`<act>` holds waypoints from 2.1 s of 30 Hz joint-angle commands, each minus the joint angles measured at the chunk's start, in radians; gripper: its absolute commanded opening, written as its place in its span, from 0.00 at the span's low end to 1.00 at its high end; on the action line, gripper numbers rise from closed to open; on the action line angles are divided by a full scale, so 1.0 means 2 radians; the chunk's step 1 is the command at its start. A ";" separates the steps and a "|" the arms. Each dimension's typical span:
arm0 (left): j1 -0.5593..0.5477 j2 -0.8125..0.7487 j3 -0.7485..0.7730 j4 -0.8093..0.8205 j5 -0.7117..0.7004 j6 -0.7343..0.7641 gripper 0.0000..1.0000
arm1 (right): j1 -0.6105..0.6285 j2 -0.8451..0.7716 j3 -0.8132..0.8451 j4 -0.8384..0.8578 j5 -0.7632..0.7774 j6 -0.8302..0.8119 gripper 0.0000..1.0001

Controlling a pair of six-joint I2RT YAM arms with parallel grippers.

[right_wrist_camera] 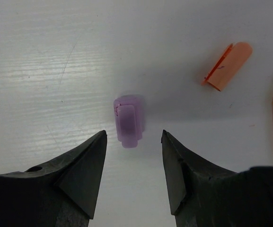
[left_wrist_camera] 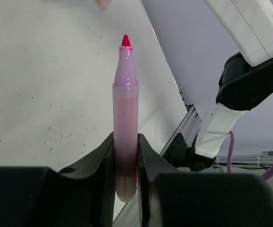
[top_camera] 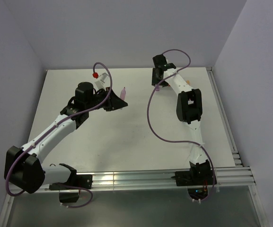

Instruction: Insert the pens into the pen caps

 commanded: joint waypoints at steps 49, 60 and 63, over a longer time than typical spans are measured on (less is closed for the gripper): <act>0.003 0.024 0.007 0.034 0.038 0.004 0.00 | -0.012 0.071 0.114 -0.039 -0.029 -0.009 0.52; 0.004 0.024 0.003 0.039 0.042 0.002 0.00 | -0.012 0.078 0.121 -0.049 -0.033 -0.011 0.50; 0.004 0.026 0.003 0.040 0.042 0.001 0.00 | -0.012 0.078 0.122 -0.049 -0.034 -0.011 0.50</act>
